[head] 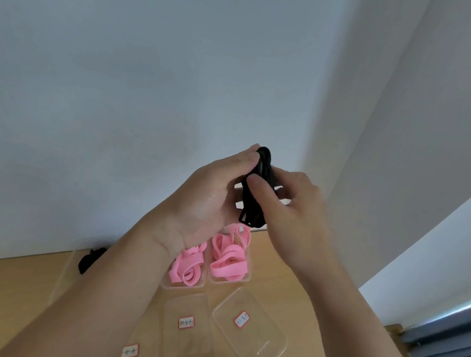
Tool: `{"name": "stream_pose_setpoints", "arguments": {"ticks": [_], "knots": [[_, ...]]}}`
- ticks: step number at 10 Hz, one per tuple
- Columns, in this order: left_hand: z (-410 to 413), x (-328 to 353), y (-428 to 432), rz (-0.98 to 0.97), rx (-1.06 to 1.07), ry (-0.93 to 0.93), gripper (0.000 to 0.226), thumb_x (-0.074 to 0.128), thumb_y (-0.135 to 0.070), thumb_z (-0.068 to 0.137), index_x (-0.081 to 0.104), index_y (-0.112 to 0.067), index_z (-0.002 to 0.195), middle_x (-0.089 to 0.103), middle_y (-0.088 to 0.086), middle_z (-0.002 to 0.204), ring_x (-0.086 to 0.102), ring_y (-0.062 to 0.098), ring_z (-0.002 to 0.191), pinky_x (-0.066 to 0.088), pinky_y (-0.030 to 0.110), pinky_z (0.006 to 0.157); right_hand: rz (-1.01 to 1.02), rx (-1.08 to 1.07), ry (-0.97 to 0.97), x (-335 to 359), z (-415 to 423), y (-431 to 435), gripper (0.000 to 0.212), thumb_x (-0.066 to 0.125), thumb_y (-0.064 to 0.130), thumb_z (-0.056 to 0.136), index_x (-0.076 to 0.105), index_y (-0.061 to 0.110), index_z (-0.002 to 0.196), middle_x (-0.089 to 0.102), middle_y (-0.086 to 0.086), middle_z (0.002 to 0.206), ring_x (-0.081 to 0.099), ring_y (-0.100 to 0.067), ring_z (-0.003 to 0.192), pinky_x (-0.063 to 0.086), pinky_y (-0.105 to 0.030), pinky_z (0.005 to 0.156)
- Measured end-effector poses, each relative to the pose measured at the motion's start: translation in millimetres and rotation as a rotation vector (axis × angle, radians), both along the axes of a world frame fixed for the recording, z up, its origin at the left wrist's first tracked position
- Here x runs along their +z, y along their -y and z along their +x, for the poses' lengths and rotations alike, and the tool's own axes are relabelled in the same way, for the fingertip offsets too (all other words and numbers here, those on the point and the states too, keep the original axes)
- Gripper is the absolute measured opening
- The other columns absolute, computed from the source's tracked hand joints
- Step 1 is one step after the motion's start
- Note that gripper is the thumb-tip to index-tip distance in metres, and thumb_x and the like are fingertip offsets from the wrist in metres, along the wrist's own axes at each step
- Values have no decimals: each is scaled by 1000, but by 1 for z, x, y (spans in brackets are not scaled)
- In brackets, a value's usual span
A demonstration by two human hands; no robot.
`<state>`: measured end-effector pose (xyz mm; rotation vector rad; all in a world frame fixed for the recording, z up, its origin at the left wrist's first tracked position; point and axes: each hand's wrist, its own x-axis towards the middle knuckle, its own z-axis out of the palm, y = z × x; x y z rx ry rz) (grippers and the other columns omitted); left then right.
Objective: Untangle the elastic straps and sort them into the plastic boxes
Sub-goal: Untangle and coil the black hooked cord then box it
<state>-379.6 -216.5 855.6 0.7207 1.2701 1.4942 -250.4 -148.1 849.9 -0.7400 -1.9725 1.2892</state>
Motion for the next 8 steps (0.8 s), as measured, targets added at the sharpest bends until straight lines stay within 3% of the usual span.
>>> {"name": "stream_pose_setpoints", "arguments": {"ticks": [1, 2, 3, 4, 5, 6, 7, 8], "knots": [[-3, -13, 5, 5, -12, -160, 33, 67, -35, 98, 67, -33, 130, 69, -2, 134, 65, 22, 125, 56, 41, 99, -301, 95, -149, -4, 7, -15, 17, 62, 24, 98, 78, 19, 100, 77, -1, 87, 74, -14, 82, 57, -21, 70], [3, -20, 5, 40, 123, -463, 34, 72, -27, 95, 69, -37, 127, 71, -10, 128, 67, 10, 119, 57, 33, 98, -502, 138, -178, -15, 6, -27, 21, 61, 23, 100, 76, 15, 113, 77, -4, 101, 73, -16, 88, 57, -26, 71], [10, -26, -3, -18, 389, -758, 46, 84, -31, 84, 66, -43, 124, 69, -23, 120, 64, -8, 111, 54, 27, 99, -657, 153, -155, -26, 5, -34, 25, 60, 30, 101, 78, 15, 110, 77, -6, 104, 70, -19, 87, 57, -28, 72], [20, -29, -7, -42, 511, -768, 53, 86, -34, 81, 60, -49, 125, 68, -23, 119, 64, -10, 105, 54, 24, 92, -782, 258, -221, -36, 8, -40, 32, 56, 28, 103, 75, 4, 112, 73, -16, 117, 70, -26, 98, 57, -28, 80], [26, -30, -5, -74, 531, -652, 44, 82, -36, 86, 61, -53, 121, 72, -15, 114, 70, 0, 100, 60, 30, 87, -833, 411, -300, -41, 15, -48, 29, 61, 13, 97, 70, -2, 120, 69, -22, 124, 68, -24, 105, 54, -26, 85], [29, -27, -1, -70, 537, -342, 29, 75, -41, 86, 71, -37, 114, 74, -9, 112, 74, 15, 102, 61, 49, 91, -834, 425, -283, -49, 16, -57, 31, 66, -1, 89, 70, 0, 121, 72, -20, 117, 69, -16, 88, 55, -27, 85], [30, -26, 4, -114, 572, -398, 31, 73, -39, 89, 69, -32, 118, 73, -13, 114, 74, 13, 100, 60, 52, 91, -766, 439, -226, -56, 12, -65, 28, 71, 2, 88, 74, 8, 115, 75, -13, 112, 72, -15, 91, 55, -24, 83], [32, -31, 12, -136, 541, -413, 42, 74, -29, 93, 62, -33, 133, 72, -1, 119, 74, 19, 103, 61, 51, 86, -761, 420, -220, -66, 6, -69, 30, 80, 11, 81, 77, 15, 110, 76, -8, 111, 73, -20, 102, 56, -27, 85]]}}
